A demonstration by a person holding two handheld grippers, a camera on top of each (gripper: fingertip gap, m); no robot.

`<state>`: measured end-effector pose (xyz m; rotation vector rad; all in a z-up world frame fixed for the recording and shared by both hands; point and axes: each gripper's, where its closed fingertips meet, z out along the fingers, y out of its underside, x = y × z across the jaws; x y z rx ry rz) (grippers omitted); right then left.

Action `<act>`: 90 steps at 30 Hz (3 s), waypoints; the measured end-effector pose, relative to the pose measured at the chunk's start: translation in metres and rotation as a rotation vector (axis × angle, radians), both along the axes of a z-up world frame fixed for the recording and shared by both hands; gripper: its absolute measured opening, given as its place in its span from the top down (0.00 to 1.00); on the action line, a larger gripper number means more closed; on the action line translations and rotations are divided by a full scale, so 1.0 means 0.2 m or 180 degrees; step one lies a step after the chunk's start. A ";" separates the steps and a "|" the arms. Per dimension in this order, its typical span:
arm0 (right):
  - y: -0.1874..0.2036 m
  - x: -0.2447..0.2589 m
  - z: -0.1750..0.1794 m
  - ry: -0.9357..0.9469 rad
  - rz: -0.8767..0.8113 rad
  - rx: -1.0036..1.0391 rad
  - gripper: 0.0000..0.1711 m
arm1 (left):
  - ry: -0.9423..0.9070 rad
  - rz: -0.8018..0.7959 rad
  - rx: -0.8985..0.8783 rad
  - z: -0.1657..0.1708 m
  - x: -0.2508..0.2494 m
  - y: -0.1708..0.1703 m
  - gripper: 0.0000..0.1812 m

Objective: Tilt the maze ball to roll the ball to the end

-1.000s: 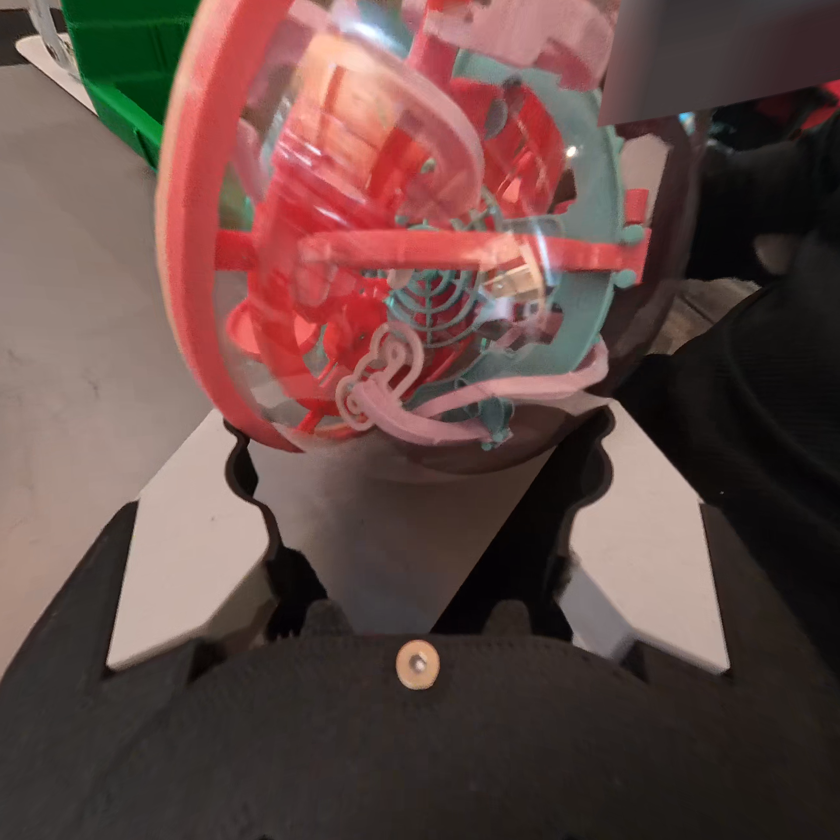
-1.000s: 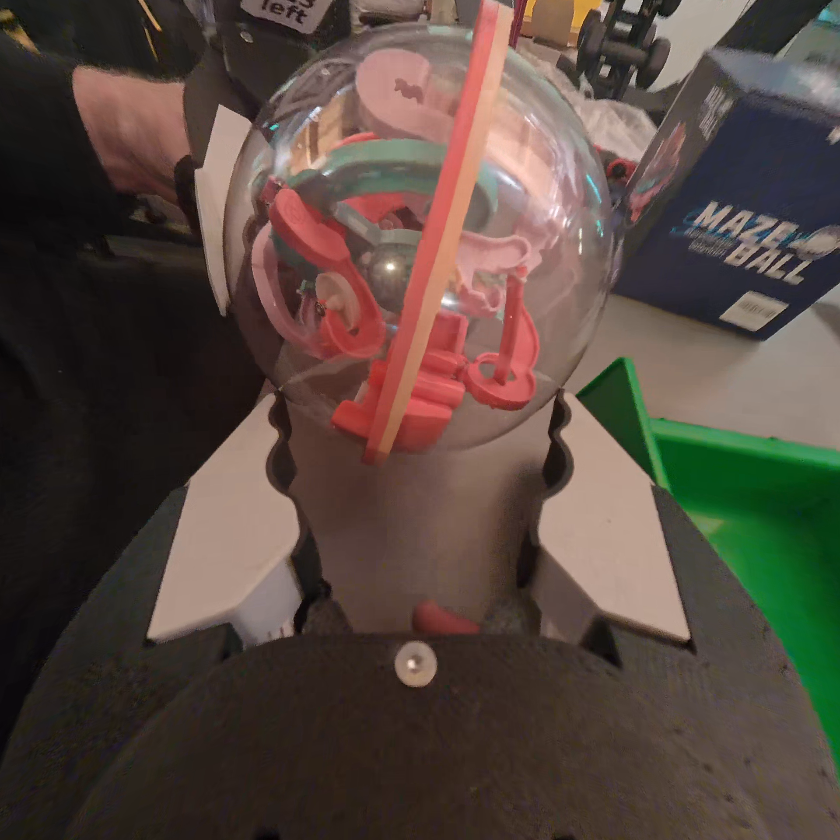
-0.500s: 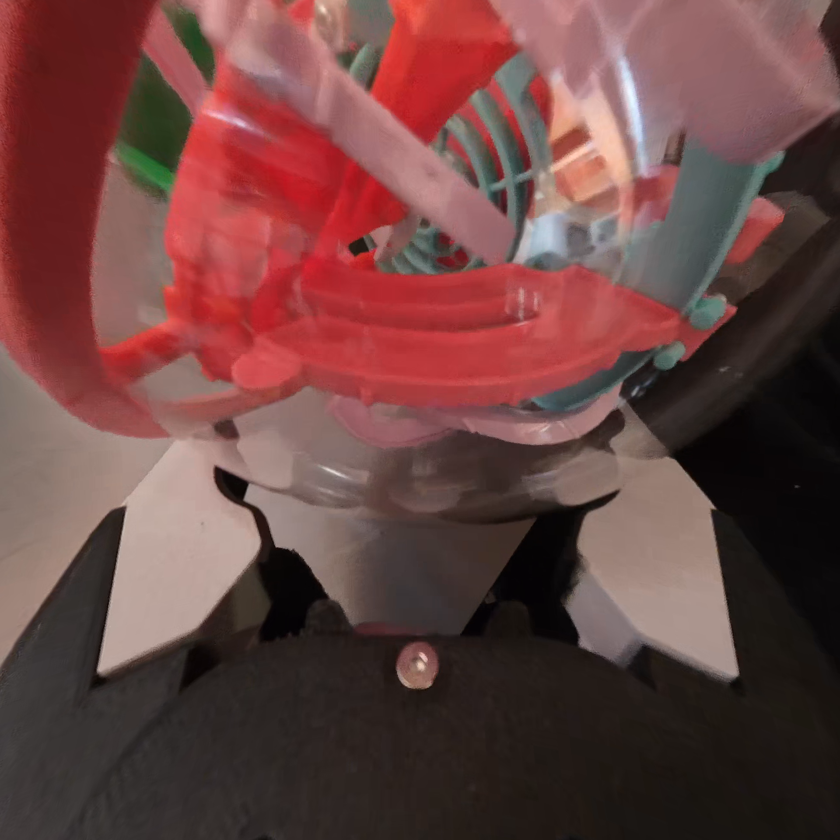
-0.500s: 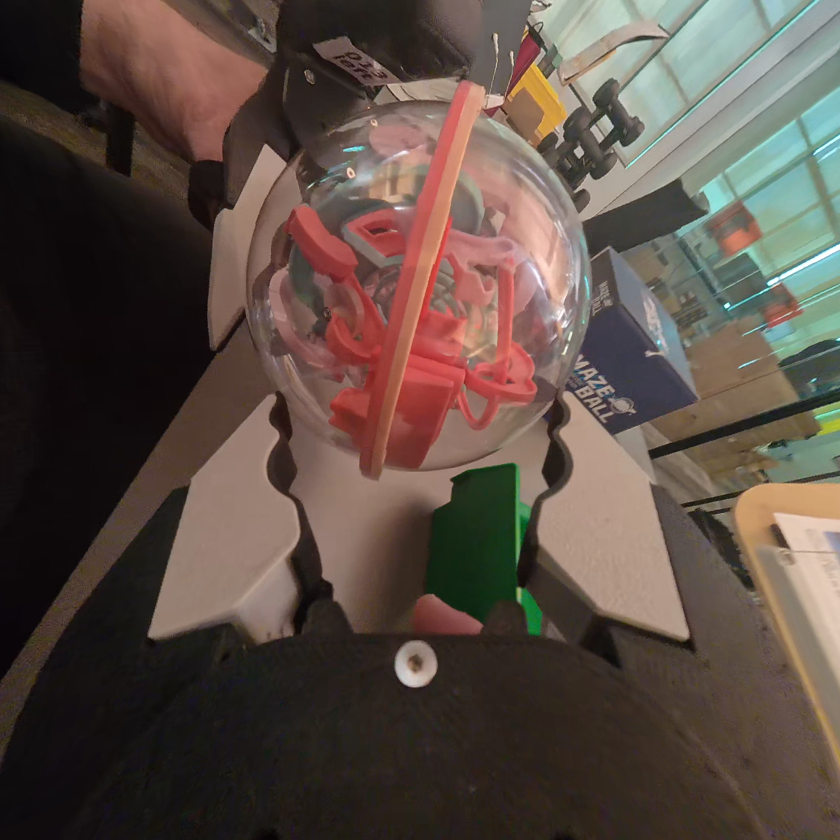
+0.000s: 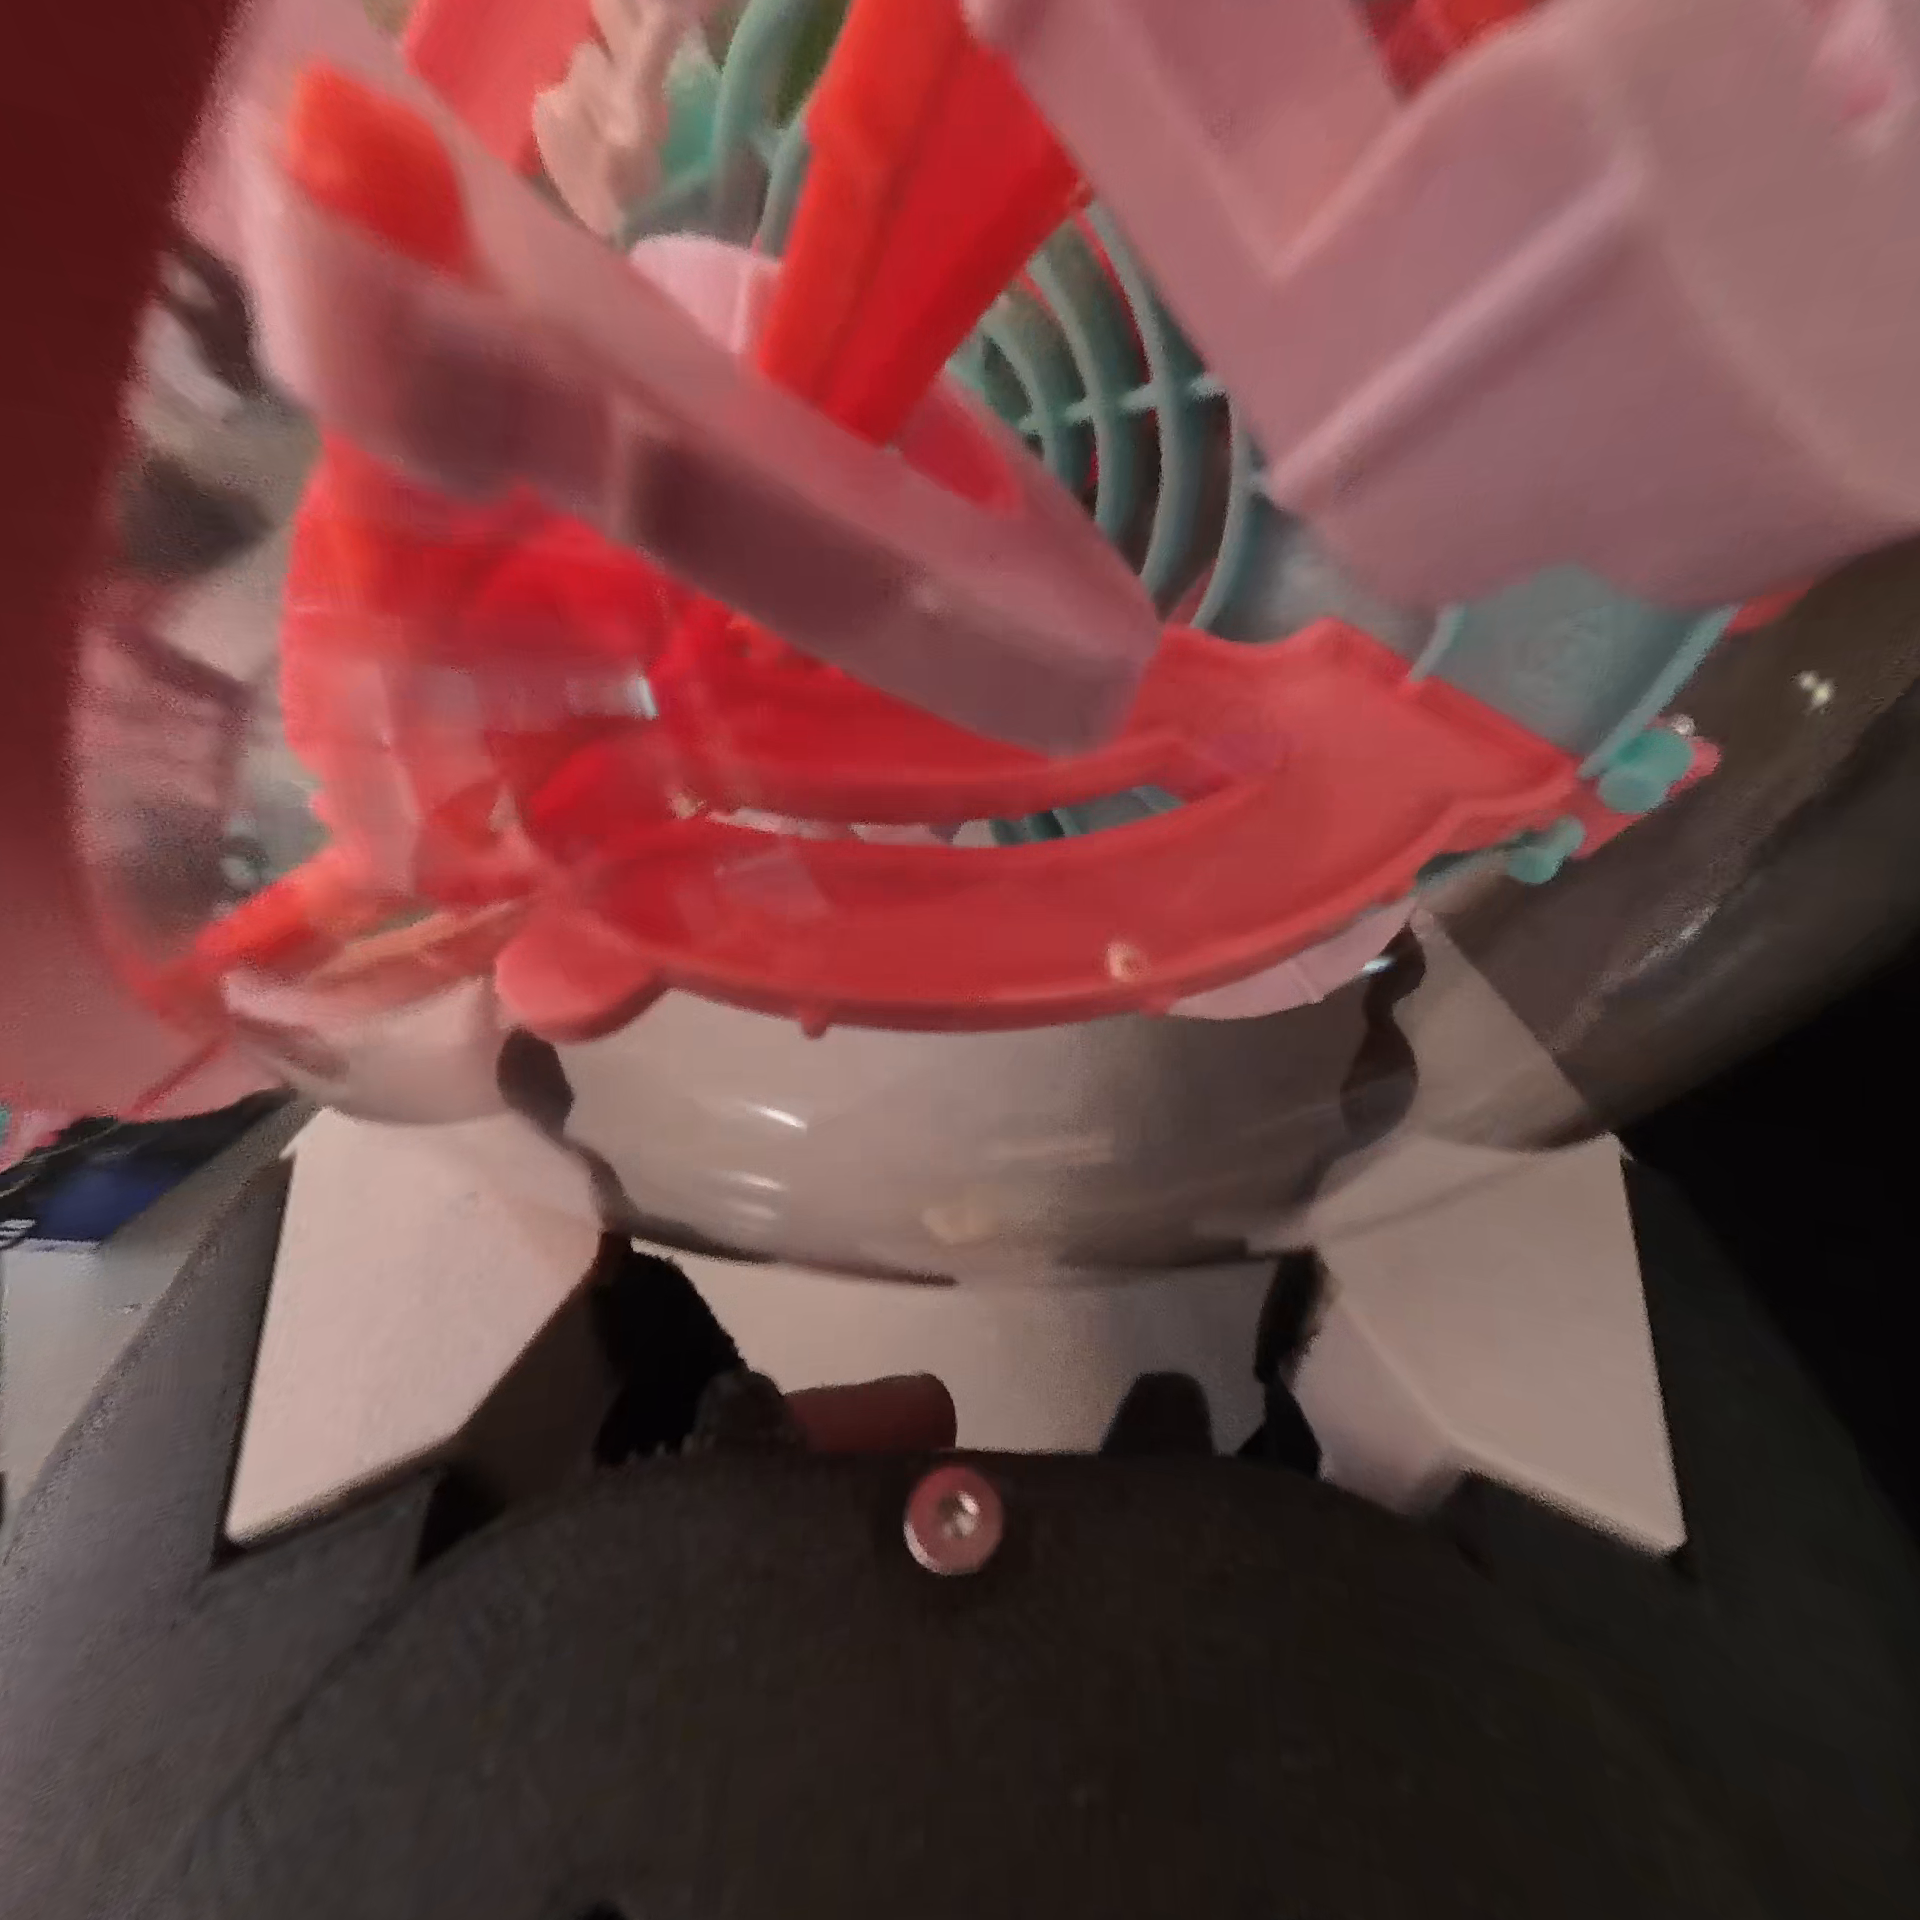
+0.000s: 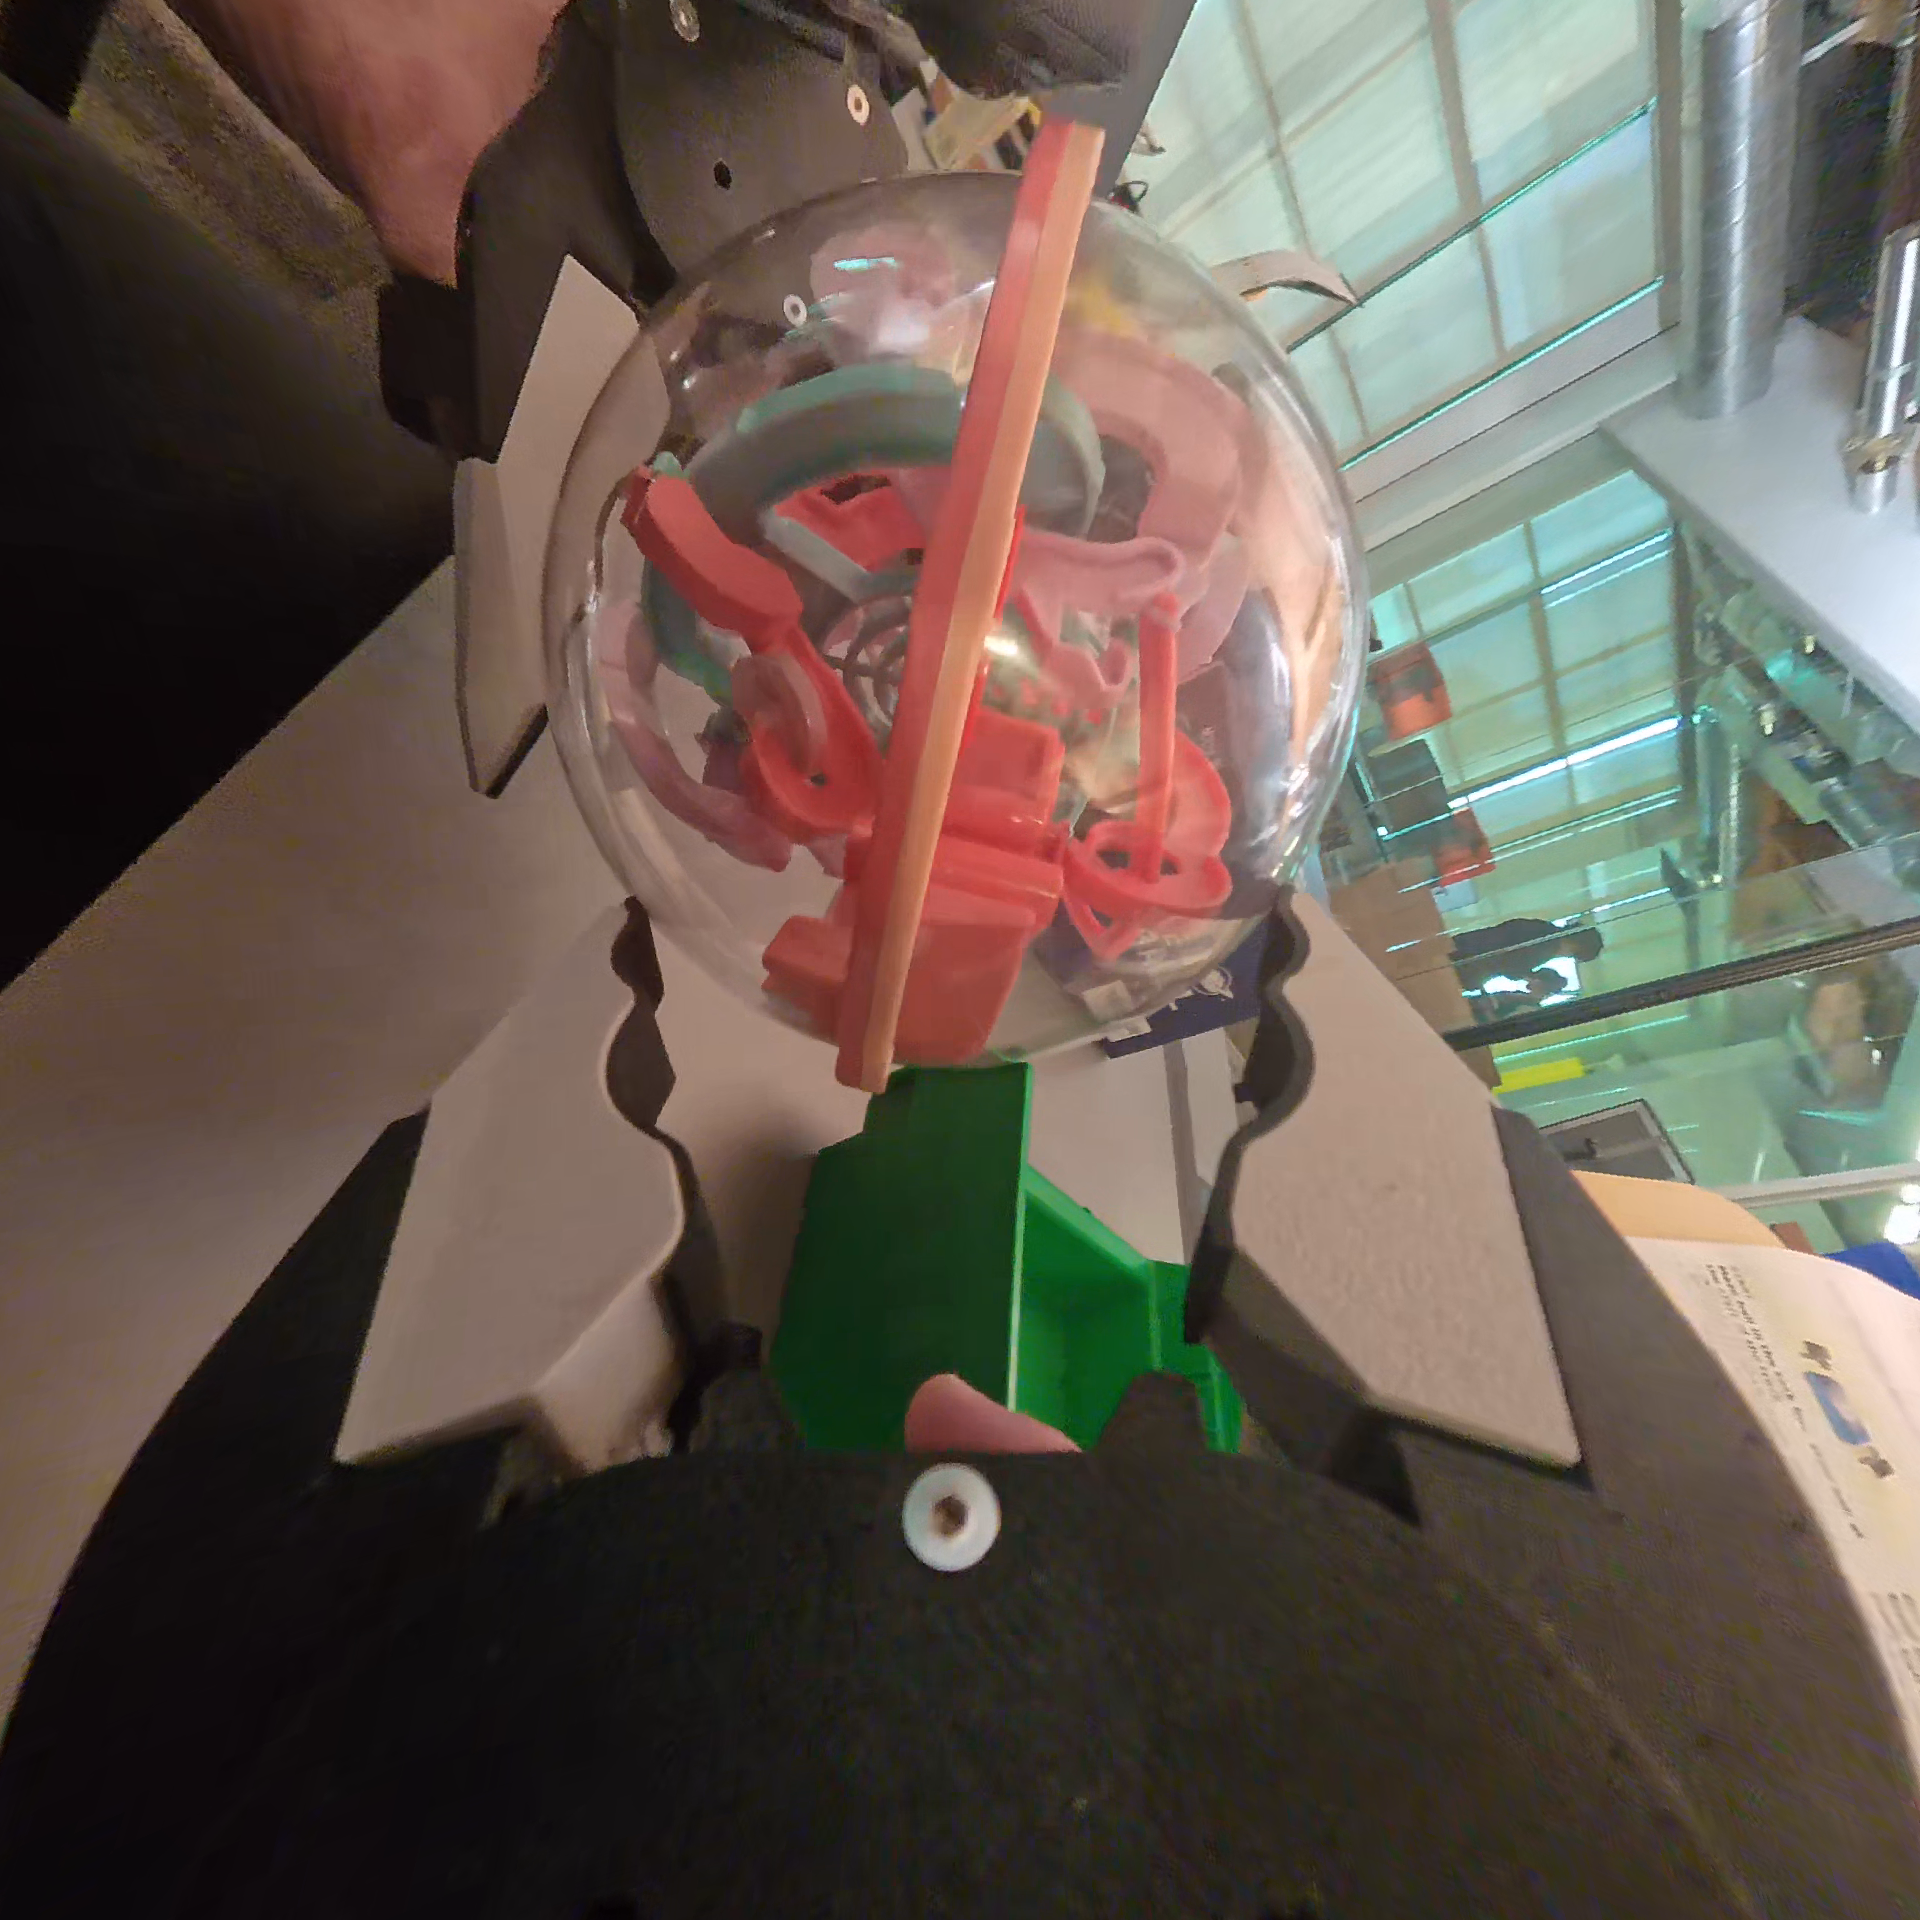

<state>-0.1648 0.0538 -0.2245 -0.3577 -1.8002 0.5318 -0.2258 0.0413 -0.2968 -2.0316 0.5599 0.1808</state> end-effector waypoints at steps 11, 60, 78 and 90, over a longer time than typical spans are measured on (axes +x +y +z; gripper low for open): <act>-0.02 0.03 0.10 0.0483 0.0002 0.0285 0.30 | 0.0659 0.0315 0.0434 0.14 -0.04 0.05 0.17; -0.17 -0.09 0.70 0.0177 0.0115 0.1060 0.19 | -0.0392 0.0013 0.1987 0.73 0.03 0.23 0.19; -0.02 -0.20 0.65 -0.1744 0.0040 -0.0709 0.19 | -0.2950 -0.0564 0.0721 0.56 0.36 0.28 0.28; 0.00 -0.12 0.74 -0.1229 0.0360 -0.1430 0.26 | -0.2436 -0.0360 0.0539 0.53 0.34 0.28 0.26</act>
